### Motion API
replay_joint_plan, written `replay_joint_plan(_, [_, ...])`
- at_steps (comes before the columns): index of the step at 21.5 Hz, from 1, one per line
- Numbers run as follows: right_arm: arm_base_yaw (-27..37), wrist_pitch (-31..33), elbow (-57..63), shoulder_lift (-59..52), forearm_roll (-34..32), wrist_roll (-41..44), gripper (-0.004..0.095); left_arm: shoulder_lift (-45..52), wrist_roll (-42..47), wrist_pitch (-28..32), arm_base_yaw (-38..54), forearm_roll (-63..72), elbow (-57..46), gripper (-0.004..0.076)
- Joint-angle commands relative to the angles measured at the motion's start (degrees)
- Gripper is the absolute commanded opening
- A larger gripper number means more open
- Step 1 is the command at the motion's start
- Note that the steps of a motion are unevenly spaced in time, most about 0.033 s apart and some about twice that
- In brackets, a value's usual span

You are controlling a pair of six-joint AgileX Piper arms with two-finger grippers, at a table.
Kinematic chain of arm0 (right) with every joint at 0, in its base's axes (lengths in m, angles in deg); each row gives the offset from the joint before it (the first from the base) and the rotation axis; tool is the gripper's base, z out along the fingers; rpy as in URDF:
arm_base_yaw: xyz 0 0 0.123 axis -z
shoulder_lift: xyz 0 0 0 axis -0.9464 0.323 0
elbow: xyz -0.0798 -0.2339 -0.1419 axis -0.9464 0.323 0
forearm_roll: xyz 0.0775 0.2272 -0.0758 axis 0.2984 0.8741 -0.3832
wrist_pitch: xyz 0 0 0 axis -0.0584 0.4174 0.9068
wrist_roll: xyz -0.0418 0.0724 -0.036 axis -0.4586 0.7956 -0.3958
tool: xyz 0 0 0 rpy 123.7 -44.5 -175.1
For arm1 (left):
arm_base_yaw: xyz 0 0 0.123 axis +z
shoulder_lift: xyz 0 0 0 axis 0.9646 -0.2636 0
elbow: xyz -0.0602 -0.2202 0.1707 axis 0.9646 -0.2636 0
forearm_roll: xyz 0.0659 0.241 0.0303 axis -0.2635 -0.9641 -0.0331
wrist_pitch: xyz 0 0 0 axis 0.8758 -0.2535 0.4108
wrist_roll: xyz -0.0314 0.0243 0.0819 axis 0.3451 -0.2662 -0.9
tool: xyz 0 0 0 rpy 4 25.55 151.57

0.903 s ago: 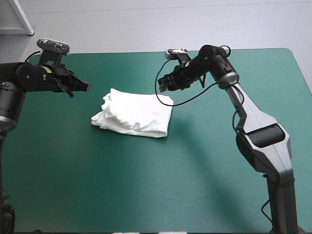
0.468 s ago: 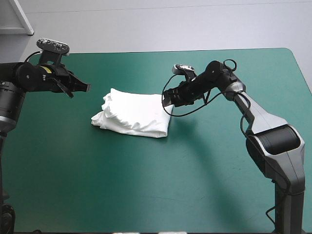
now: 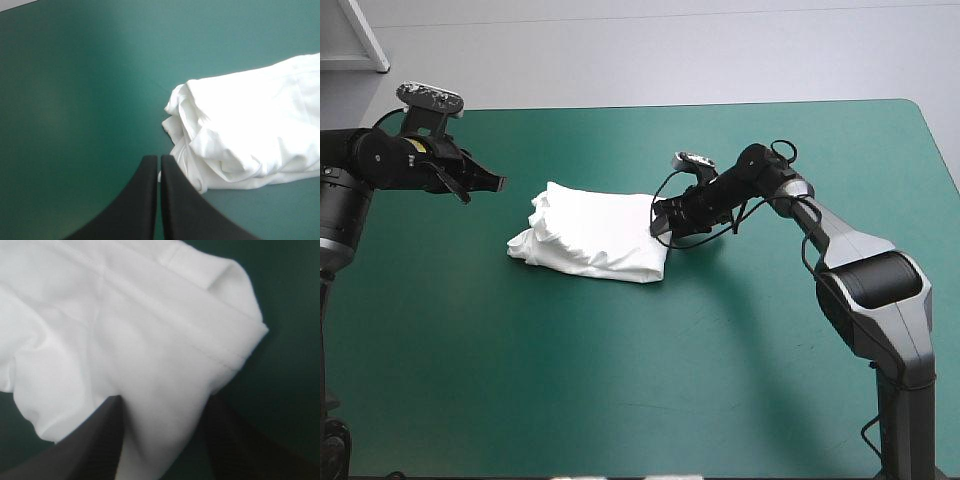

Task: Fold the cloth

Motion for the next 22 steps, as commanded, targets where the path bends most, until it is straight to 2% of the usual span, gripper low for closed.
replay_joint_plan(1, [-0.2,0.1,-1.3,-3.6,3.2,-2.3,0.0196,2.1,0.2,2.5,-0.1,0.8,1.3,0.0021])
replay_joint_plan(2, [-0.2,0.2,-1.7,-3.7,3.0,-4.4,-0.0023,2.1,0.2,2.8,-0.1,0.7,1.3,0.0021])
replay_joint_plan(5, [0.2,0.4,-2.7,-4.4,0.8,-4.4,0.0004,2.1,0.2,2.8,-0.1,0.7,1.3,0.0021])
replay_joint_plan(7, [1.5,1.0,-2.8,-6.2,-5.6,-3.8,0.0003,2.1,0.0,2.8,-0.1,0.7,1.3,0.0021])
replay_joint_plan(8, [3.1,1.6,-2.8,-8.0,-12.2,-1.8,0.0003,2.1,0.0,2.8,-0.1,0.7,1.3,0.0021])
replay_joint_plan(9, [4.0,1.7,-2.8,-9.0,-14.8,-1.2,0.0003,2.1,0.0,2.8,-0.1,0.7,1.3,0.0021])
replay_joint_plan(10, [6.8,2.9,-2.8,-10.8,-20.6,0.4,0.0003,2.1,0.0,2.8,-0.1,0.7,1.3,0.0021])
replay_joint_plan(12, [12.0,5.8,-2.8,-12.7,-28.3,1.4,0.0003,2.1,0.0,2.8,-0.1,0.7,1.3,0.0021])
replay_joint_plan(14, [17.4,9.8,-2.8,-13.4,-34.5,2.0,0.0001,2.1,0.0,2.8,-0.1,0.7,1.3,0.0021])
replay_joint_plan(15, [20.1,9.8,-2.6,-13.8,-36.8,3.2,0.0001,2.1,0.0,2.8,-0.1,0.8,1.3,0.0021])
replay_joint_plan(17, [25.2,9.8,-2.4,-14.0,-38.4,3.3,0.0001,2.1,0.0,2.6,-0.1,0.8,1.3,0.0021])
replay_joint_plan(22, [31.9,9.8,-2.4,-14.0,-42.4,4.3,0.0001,2.1,-0.3,2.8,-0.1,0.7,1.3,0.0021])
